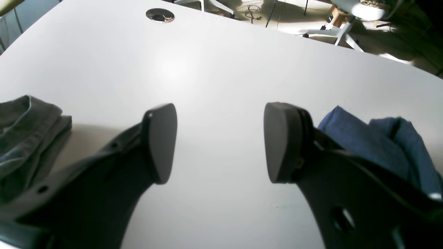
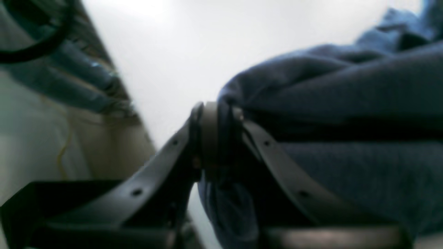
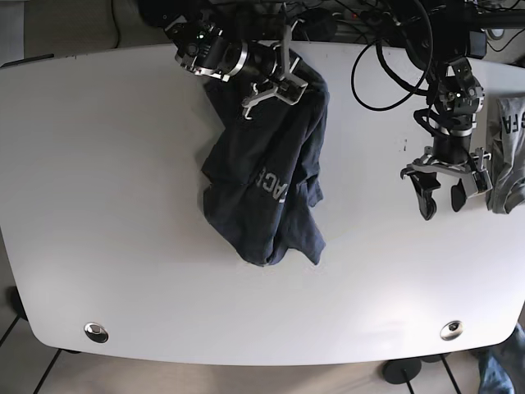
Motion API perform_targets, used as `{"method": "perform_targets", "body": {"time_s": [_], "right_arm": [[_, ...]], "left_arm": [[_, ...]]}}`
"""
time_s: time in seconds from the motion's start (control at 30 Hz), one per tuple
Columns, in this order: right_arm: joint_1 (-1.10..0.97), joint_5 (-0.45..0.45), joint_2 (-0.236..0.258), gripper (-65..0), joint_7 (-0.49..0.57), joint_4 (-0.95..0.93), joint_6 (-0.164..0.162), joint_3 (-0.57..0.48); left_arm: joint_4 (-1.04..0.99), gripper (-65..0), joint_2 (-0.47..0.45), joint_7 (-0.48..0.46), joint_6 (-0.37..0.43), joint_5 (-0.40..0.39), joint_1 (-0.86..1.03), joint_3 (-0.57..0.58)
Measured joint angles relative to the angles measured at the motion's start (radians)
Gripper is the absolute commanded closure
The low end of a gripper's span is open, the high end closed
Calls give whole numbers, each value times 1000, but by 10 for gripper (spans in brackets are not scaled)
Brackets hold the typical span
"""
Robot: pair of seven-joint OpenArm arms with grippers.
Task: Fold the T-shirt properly
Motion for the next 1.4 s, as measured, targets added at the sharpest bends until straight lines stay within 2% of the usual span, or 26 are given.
{"method": "perform_targets", "body": {"time_s": [0.07, 0.13, 0.23, 0.27, 0.33, 0.4, 0.47, 0.57, 0.7, 0.83, 0.9, 1.0, 1.13, 1.27, 1.33, 1.4], "right_arm": [[-1, 11, -5, -87, 0, 0, 5, -15], [16, 10, -11, -211, -1, 0, 7, 31], [67, 7, -49, -417, 7, 0, -2, 177], [75, 6, -66, -465, 7, 1, -1, 233], [100, 6, -104, -528, 1, 0, 0, 336], [153, 10, -144, -550, 2, -28, 14, 444], [222, 2, -170, -545, 3, -97, -1, 524], [323, 5, -170, -547, -39, -249, 4, 578], [438, 7, -171, -547, -45, -483, 3, 640], [511, 146, -165, -547, -39, -703, 2, 704], [530, 192, -150, -547, -41, -789, 2, 700], [534, 214, -144, -547, -25, -844, 2, 703], [530, 229, -165, -545, 10, -883, 13, 703], [513, 246, -166, -544, 32, -877, 18, 615], [512, 250, -174, -471, 26, -878, 18, 612], [512, 243, -171, -260, 33, -885, 7, 612]], "left_arm": [[0, -374, 0, 0, 0, 0, 2, 3], [0, -374, 0, 1, 0, 0, 3, 4], [0, -374, 0, 0, -7, 2, 8, 19], [0, -374, 0, 0, -34, 1, 14, 28], [0, -374, 3, -1, -76, 0, 38, 35], [0, -374, 8, 5, -75, 5, 60, 34], [1, -374, 6, 2, -75, 6, 63, 32], [4, -374, 4, -3, -75, 1, 86, 51], [4, -374, 6, -6, -79, 0, 99, 72], [5, -372, 6, 2, -75, 0, 117, 83], [5, -372, 7, -1, -78, 0, 111, 92], [5, -372, 6, -3, -79, 0, 121, 91], [5, -372, 6, -4, -79, 0, 124, 91], [5, -372, 6, -4, -79, 0, 125, 91], [5, -372, 6, -4, -79, 0, 126, 96], [10, -372, -2, -5, -70, 0, 149, 139]]}}
